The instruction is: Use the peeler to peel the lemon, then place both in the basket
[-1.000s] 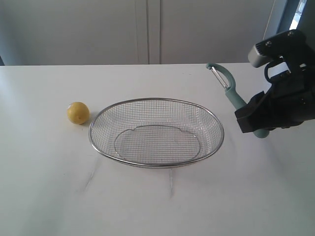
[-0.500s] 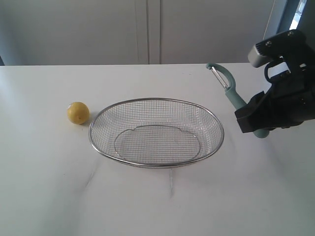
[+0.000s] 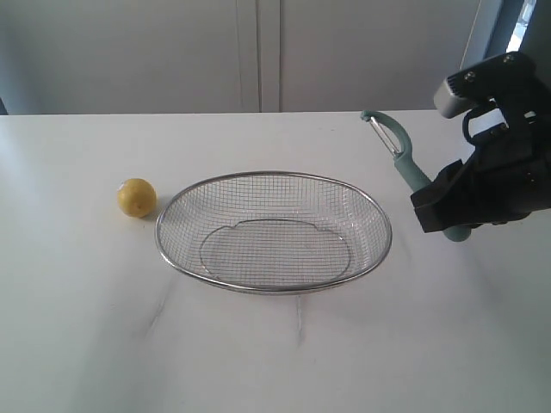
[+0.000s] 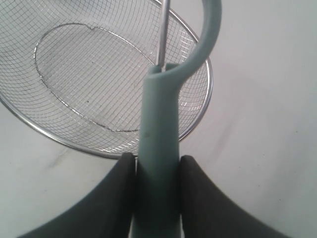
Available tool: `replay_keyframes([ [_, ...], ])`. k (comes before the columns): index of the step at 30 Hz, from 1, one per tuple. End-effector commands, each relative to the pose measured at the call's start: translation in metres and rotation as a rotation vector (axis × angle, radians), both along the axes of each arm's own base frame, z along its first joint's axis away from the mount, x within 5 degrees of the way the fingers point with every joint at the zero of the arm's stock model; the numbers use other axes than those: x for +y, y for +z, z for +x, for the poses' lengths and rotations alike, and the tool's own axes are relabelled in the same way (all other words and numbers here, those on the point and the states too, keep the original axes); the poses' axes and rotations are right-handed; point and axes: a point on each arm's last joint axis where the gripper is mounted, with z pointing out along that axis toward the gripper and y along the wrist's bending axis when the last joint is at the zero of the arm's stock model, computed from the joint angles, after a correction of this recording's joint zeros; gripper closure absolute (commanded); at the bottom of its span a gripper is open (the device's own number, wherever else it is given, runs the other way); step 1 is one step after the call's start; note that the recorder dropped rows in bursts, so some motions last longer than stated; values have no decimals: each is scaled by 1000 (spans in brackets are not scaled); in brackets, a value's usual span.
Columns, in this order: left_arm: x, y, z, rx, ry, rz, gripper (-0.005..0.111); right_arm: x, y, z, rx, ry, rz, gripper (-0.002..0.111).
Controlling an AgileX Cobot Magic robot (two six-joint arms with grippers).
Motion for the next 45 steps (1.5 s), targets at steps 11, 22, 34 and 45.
replay_keyframes([
  [11, -58, -31, 96, 634, -32, 204, 106, -1, 3, 2, -21, -2, -2, 108],
  [22, -101, -64, 165, 698, -60, -64, 106, -1, 3, 2, -21, -2, -2, 108],
  [34, -108, -82, 180, 670, -61, -140, 104, -1, 3, 2, -21, -2, -2, 108],
  [45, -108, -87, 176, 748, -22, -185, 22, -1, 3, 2, -21, -2, -2, 108],
])
